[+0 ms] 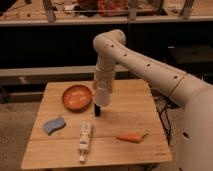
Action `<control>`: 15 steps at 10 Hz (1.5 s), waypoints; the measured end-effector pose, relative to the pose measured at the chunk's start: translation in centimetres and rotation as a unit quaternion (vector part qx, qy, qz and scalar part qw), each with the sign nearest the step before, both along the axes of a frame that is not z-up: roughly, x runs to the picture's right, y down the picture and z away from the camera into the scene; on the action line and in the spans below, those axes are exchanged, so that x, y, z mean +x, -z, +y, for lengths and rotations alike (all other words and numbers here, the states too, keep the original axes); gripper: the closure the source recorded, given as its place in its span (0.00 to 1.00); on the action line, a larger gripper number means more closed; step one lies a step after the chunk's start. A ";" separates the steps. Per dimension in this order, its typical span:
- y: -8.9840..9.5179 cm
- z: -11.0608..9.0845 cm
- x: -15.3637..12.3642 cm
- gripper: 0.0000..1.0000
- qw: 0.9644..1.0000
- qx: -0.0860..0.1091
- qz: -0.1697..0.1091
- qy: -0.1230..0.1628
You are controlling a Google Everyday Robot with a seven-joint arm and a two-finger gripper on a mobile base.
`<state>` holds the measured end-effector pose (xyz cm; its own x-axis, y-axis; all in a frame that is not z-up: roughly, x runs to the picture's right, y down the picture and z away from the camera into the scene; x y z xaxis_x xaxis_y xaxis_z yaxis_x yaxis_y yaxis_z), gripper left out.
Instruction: Place the ceramic cup over the eraser
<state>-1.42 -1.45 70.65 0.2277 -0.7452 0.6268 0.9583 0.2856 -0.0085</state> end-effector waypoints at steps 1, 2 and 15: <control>0.4 -0.2 0.1 0.85 1.000 0.009 -0.005 -0.004; 0.9 -0.4 0.1 0.96 1.000 0.019 -0.013 -0.009; -0.1 -1.1 -2.7 1.00 0.999 0.047 -0.005 0.024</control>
<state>-4.17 -2.51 70.72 0.1847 -0.8105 0.5559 0.9708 0.2385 0.0252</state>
